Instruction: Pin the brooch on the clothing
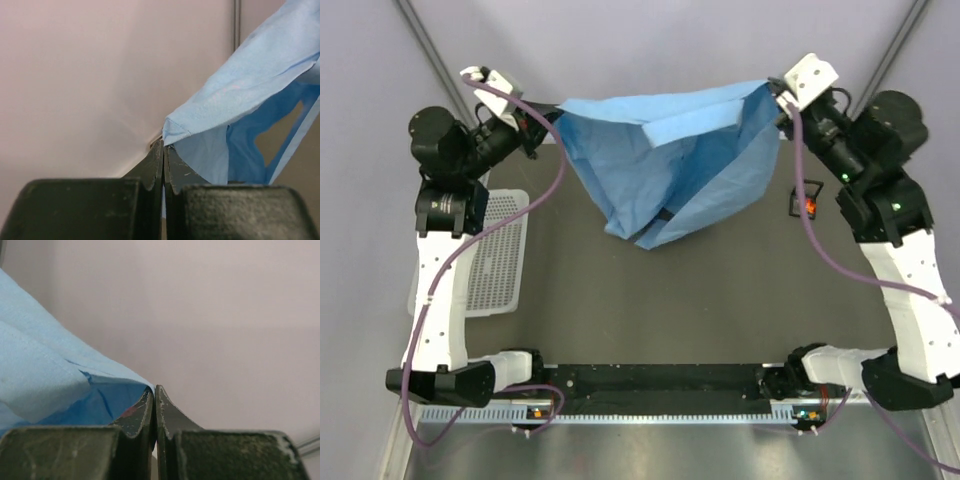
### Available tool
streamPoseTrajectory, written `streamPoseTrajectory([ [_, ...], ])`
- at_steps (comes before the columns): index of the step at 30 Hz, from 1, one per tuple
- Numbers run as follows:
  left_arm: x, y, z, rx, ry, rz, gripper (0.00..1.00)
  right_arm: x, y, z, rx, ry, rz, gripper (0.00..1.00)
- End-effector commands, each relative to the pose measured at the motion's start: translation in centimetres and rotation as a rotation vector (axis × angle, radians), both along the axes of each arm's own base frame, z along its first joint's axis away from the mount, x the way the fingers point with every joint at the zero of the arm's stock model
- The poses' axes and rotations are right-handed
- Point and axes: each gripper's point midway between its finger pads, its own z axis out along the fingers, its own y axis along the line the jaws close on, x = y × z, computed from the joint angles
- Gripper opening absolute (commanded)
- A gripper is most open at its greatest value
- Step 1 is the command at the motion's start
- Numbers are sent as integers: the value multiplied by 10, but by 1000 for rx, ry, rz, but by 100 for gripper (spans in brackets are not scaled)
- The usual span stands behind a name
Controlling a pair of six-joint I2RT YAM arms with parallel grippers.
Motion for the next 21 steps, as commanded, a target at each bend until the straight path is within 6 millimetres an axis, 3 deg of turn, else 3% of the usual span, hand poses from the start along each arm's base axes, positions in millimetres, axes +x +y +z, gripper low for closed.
streamPoseTrajectory([
  [1, -48, -8, 76, -60, -189, -73, 0, -46, -26, 71, 79, -180, -30, 0],
  [4, -74, -9, 105, -72, -271, -96, 0, -81, -37, 101, 94, -275, -14, 0],
  [8, -111, -10, 145, -108, -364, -123, 0, -121, -39, 121, 31, -395, 38, 0],
  [11, -143, -17, 160, -119, -401, -199, 0, -150, -38, 133, -5, -463, 96, 0],
  [13, -160, -22, 160, -123, -389, -250, 0, -178, -38, 141, -21, -508, 155, 0],
  [17, -205, -23, 169, -113, -461, -289, 0, -215, -45, 148, -34, -577, 187, 0],
  [21, -223, -24, 170, -135, -426, -303, 0, -241, -48, 151, -13, -595, 233, 0],
])
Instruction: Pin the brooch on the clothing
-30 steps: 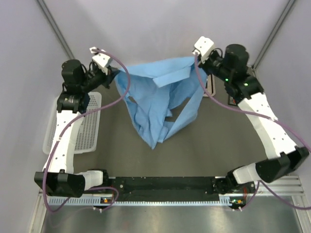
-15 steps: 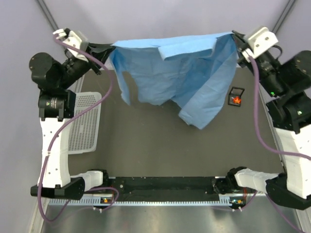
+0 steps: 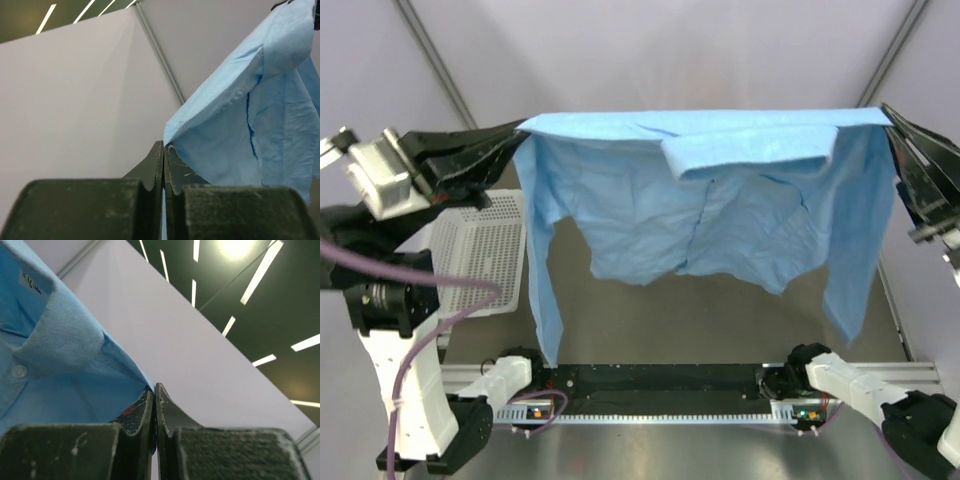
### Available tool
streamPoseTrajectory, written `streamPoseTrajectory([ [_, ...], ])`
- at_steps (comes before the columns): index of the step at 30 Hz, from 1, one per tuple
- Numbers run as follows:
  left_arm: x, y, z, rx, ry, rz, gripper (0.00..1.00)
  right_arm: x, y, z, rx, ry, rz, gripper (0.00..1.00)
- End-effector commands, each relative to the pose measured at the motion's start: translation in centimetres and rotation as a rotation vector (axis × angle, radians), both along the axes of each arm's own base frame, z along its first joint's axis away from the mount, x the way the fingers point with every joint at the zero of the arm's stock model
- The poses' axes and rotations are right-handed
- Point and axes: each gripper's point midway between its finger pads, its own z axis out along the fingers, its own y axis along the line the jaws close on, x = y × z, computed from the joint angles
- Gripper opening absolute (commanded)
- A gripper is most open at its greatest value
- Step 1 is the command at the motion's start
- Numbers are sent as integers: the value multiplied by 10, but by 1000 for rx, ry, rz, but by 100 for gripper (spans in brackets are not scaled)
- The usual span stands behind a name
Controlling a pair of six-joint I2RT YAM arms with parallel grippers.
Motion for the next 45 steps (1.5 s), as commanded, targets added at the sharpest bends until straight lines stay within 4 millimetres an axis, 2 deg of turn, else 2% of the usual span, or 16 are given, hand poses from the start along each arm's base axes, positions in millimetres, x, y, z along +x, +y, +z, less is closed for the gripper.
streamPoseTrajectory([
  [1, -33, -1, 16, -22, -25, -35, 0, -41, -5, 17, 7, -88, 60, 0],
  [6, -7, 3, 6, -48, 82, 1, 0, -16, 1, -4, -17, -24, 33, 0],
  [10, 51, 10, -41, -34, 286, 94, 0, 29, 13, -40, -66, 80, -5, 0],
  [13, 101, 16, -107, 1, 479, 166, 0, 77, 27, -95, -148, 195, -38, 0],
  [16, 147, 20, -212, 51, 734, 215, 0, 132, 45, -174, -239, 376, -62, 0],
  [18, 164, 22, -257, 73, 834, 240, 0, 163, 56, -235, -305, 506, -61, 0],
  [19, 177, 25, -302, 94, 939, 268, 0, 185, 66, -280, -350, 606, -55, 0],
  [22, 206, 36, -384, 138, 1104, 352, 0, 212, 82, -345, -385, 762, -20, 2],
  [23, 214, 40, -401, 156, 1125, 379, 0, 228, 91, -379, -397, 862, -9, 4],
  [25, 233, 42, -446, 179, 1213, 398, 0, 252, 98, -407, -399, 945, -24, 7],
  [26, 240, 43, -459, 186, 1242, 403, 0, 270, 101, -449, -412, 1059, -54, 8],
  [31, 272, 48, -538, 248, 1495, 447, 0, 325, 104, -497, -398, 1188, -160, 18],
  [35, 283, 60, -571, 254, 1609, 482, 9, 344, 87, -517, -379, 1291, -260, 72],
  [40, 286, 54, -531, 327, 1387, 347, 58, 318, 34, -488, -261, 1451, -234, 84],
  [42, 286, 49, -509, 372, 1249, 299, 92, 292, 19, -490, -278, 1519, -205, 91],
  [45, 267, 25, -490, 526, 1012, 172, 97, 239, -23, -501, -328, 1645, -214, 93],
])
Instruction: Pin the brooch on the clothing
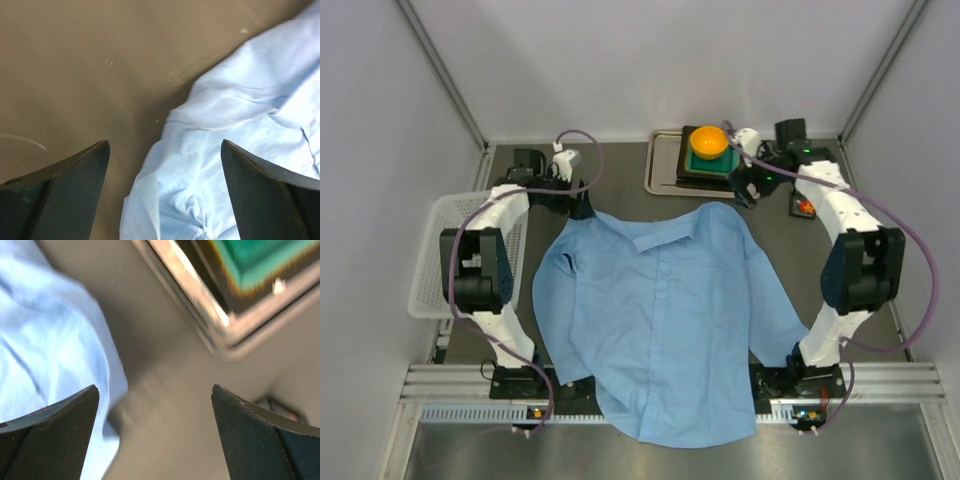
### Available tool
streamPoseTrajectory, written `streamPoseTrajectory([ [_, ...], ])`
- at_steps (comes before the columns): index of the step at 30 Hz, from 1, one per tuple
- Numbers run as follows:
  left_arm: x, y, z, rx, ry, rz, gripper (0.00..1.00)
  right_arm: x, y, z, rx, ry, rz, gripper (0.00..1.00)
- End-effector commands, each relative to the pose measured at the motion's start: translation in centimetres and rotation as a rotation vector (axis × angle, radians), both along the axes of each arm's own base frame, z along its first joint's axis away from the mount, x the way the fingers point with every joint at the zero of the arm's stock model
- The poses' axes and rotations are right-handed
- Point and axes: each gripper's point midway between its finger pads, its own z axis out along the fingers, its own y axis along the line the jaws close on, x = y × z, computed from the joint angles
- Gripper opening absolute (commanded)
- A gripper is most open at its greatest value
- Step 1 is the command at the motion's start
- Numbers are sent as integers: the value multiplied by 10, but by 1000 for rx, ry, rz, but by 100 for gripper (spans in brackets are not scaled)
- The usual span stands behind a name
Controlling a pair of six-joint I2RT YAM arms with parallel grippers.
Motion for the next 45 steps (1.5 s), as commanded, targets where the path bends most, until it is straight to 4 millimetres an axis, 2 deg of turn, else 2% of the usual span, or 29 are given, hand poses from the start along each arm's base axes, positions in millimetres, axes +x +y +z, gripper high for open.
streamPoseTrajectory([
  [1, -12, -41, 72, 71, -448, -441, 97, -103, -45, 2, 5, 247, 38, 93],
  [2, -19, -49, 72, 73, -479, -510, 96, -118, -57, 3, 17, 273, 35, 93],
  [3, -31, -64, 66, 80, -488, -589, 94, -132, -70, -3, 16, 321, 20, 93],
  [4, -35, -70, 62, 120, -544, -691, 93, -158, -79, -17, -2, 402, 46, 93],
  [5, -40, -76, 58, 136, -560, -751, 92, -171, -92, -19, -9, 423, 27, 91],
  [6, -50, -88, 48, 132, -546, -821, 91, -181, -98, -25, -21, 444, 33, 91],
  [7, -52, -92, 45, 151, -584, -885, 90, -198, -105, -37, -44, 485, 55, 90],
  [8, -54, -95, 40, 160, -582, -915, 89, -205, -110, -40, -55, 485, 53, 90],
  [9, -59, -102, 30, 157, -560, -954, 88, -220, -111, -52, -64, 525, 68, 90],
  [15, -58, -120, 7, 171, -567, -1048, 85, -238, -124, -95, -130, 619, 25, 84],
  [22, -54, -126, -3, 177, -554, -1025, 84, -274, -122, -118, -135, 716, 25, 78],
  [24, -48, -127, -6, 185, -571, -1006, 85, -277, -119, -126, -125, 746, 5, 76],
  [27, -40, -129, -7, 186, -589, -970, 86, -280, -117, -135, -108, 799, -5, 67],
  [29, -38, -130, -8, 185, -596, -963, 86, -281, -116, -140, -102, 824, -16, 56],
  [30, -38, -130, -10, 186, -597, -971, 86, -282, -116, -142, -95, 838, -31, 48],
  [31, -38, -131, -11, 186, -600, -980, 85, -281, -114, -142, -88, 839, -36, 25],
  [32, -40, -132, -14, 185, -596, -996, 85, -280, -114, -142, -85, 841, -46, 6],
  [33, -40, -132, -16, 204, -612, -1024, 85, -277, -115, -141, -87, 838, -78, 0],
  [35, -44, -132, -23, 226, -607, -1058, 81, -271, -119, -136, -98, 819, -116, 0],
  [37, -47, -131, -25, 232, -615, -1088, 71, -256, -126, -124, -106, 755, -169, 0],
  [38, -46, -132, -24, 228, -617, -1092, 54, -251, -131, -119, -112, 727, -189, 0],
  [40, -44, -133, -24, 223, -616, -1086, 41, -236, -141, -103, -145, 648, -223, 0],
  [41, -40, -136, -22, 220, -626, -1074, 28, -232, -146, -98, -159, 624, -236, 0],
  [43, -30, -137, -19, 200, -585, -983, 13, -220, -160, -85, -200, 563, -271, 0],
  [44, -13, -140, -13, 201, -623, -927, 0, -212, -168, -77, -214, 527, -287, 0],
  [45, -4, -137, -13, 190, -572, -831, 0, -209, -181, -74, -240, 513, -313, 0],
])
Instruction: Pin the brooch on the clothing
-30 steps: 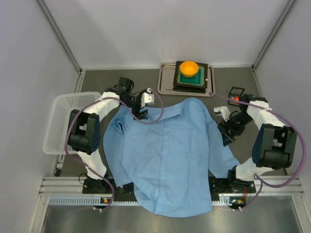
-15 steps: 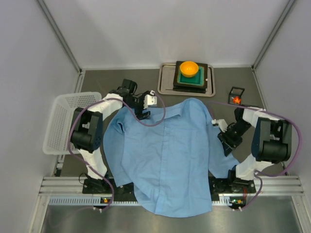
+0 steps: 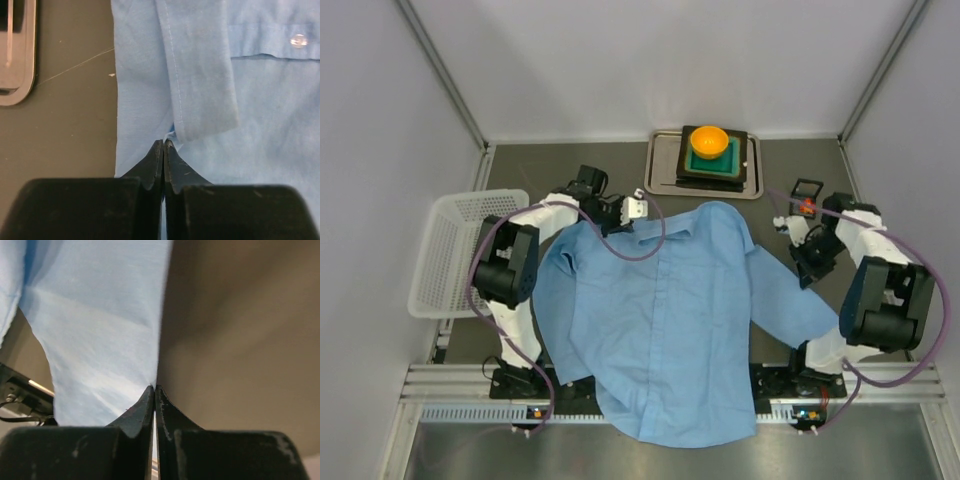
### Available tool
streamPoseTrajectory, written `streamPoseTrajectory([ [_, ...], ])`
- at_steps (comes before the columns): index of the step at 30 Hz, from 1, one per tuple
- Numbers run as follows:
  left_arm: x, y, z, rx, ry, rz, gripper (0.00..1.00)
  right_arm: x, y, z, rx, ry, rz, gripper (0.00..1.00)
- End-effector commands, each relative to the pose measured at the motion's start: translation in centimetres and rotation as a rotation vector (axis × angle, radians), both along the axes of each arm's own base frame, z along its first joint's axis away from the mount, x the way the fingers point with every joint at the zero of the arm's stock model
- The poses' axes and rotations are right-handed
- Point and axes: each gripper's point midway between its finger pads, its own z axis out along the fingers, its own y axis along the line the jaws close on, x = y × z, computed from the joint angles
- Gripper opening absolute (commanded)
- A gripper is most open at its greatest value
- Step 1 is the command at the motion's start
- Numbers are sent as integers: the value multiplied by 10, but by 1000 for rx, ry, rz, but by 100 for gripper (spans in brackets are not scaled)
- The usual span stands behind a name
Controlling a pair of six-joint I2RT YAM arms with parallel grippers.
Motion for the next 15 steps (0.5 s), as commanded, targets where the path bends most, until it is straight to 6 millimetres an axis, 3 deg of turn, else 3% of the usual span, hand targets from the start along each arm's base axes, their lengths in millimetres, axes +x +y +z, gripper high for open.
streamPoseTrajectory([
  [1, 49, -5, 13, -98, 12, 222, 0, 34, -45, 35, -137, -153, -76, 0],
  [3, 73, -3, 23, -146, 25, 340, 0, 48, -70, 48, -182, -197, -127, 0],
  [4, 81, 2, 17, -148, 48, 392, 0, 52, -79, 47, -192, -186, -141, 0],
  [5, 94, 3, 27, -188, 62, 453, 0, 63, -89, 55, -214, -214, -155, 0],
  [7, 114, 8, 28, -212, 75, 530, 0, 68, -110, 50, -242, -189, -186, 0],
  [11, 141, 14, 27, -268, 125, 679, 0, 93, -144, 51, -311, -211, -222, 0],
  [15, 157, 15, 18, -288, 167, 769, 0, 120, -163, 50, -349, -255, -268, 0],
])
